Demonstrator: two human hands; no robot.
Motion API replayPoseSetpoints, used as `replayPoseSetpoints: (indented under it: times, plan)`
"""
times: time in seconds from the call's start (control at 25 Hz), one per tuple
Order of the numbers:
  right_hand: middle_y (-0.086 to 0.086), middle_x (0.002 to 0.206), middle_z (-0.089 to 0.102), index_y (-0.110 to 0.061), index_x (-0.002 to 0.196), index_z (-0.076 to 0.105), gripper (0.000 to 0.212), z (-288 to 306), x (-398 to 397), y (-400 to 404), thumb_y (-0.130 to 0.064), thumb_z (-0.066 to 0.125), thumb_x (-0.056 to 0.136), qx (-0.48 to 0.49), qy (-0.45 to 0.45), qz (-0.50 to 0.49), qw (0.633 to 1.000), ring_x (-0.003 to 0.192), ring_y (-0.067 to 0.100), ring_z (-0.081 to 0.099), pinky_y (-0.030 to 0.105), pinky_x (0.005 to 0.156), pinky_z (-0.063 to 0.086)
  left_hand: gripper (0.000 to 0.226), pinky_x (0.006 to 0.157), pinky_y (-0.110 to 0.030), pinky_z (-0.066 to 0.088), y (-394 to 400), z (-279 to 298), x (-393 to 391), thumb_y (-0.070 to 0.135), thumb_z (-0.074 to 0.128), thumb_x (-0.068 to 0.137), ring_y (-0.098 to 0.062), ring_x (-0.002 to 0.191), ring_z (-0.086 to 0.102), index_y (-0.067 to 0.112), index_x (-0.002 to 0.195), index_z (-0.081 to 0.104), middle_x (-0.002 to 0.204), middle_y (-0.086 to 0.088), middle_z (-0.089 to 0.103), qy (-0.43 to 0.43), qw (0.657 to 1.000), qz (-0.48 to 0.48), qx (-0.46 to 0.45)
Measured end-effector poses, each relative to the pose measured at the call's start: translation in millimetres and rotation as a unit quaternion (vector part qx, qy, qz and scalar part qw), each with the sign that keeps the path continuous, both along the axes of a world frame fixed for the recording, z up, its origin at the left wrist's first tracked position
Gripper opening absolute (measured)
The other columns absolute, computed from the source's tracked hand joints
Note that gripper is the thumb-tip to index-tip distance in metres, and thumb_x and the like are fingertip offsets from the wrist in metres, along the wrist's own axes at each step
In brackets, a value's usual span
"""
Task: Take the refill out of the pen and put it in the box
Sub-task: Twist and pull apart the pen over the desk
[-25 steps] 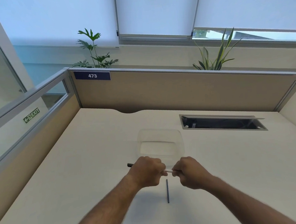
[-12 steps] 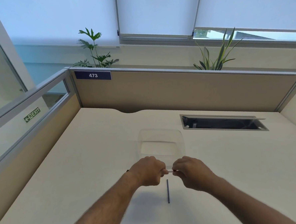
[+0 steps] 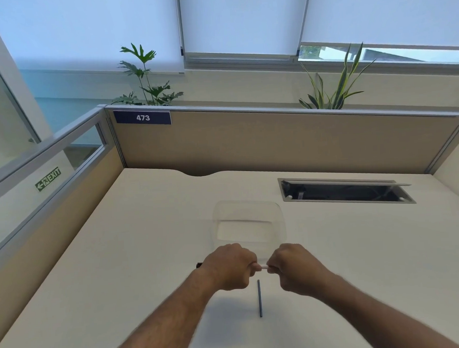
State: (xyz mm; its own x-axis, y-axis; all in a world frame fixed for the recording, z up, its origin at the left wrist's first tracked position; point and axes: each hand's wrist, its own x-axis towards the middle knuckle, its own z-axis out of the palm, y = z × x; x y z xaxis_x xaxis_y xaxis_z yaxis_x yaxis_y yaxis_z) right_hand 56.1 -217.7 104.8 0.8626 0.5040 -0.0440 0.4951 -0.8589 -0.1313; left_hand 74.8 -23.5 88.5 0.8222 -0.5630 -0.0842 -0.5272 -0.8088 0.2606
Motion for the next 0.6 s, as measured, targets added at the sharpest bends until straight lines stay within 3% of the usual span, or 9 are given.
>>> replayPoseSetpoints:
  times: [0.12,0.24,0.44,0.6]
  plan:
    - [0.001,0.087,0.075,-0.016,0.090,0.076,0.017,-4.0,-3.9,1.1,-0.017,0.059,0.091,0.003,-0.040,0.015,0.999,0.081,0.020,0.057,0.032,0.067,0.049,0.026,0.070,-0.042,0.056,1.2,-0.7,1.4,0.029,0.048,0.097,-0.024,0.078,0.063,0.017,0.084,0.068,0.086,-0.004,0.071,0.035,0.999,0.006,-0.015]
    - [-0.002,0.090,0.075,-0.019,0.091,0.077,0.014,-3.3,-4.4,3.9,-0.024,0.066,0.087,0.034,-0.050,-0.032,0.998,0.084,0.018,0.059,0.031,0.069,0.050,0.027,0.068,-0.038,0.054,1.9,-1.3,1.7,0.030,0.048,0.098,-0.022,0.078,0.062,0.019,0.084,0.067,0.086,-0.003,0.071,0.034,0.999,0.007,-0.023]
    - [0.003,0.099,0.073,-0.017,0.103,0.074,0.021,6.5,6.3,5.7,-0.032,0.067,0.090,0.051,0.102,-0.055,0.992,0.090,0.022,0.063,0.035,0.077,0.053,0.021,0.068,-0.040,0.055,4.4,-2.6,1.9,0.031,0.047,0.096,-0.027,0.076,0.063,0.022,0.089,0.065,0.085,-0.006,0.070,-0.004,1.000,0.002,0.009]
    - [0.009,0.089,0.074,-0.015,0.097,0.075,0.016,4.4,10.4,4.3,-0.018,0.059,0.094,0.025,0.102,-0.038,0.994,0.072,0.020,0.053,0.030,0.062,0.043,0.018,0.066,-0.038,0.054,3.4,-5.0,0.0,0.030,0.049,0.096,-0.027,0.073,0.063,0.023,0.090,0.064,0.083,-0.005,0.071,-0.016,1.000,-0.009,0.014]
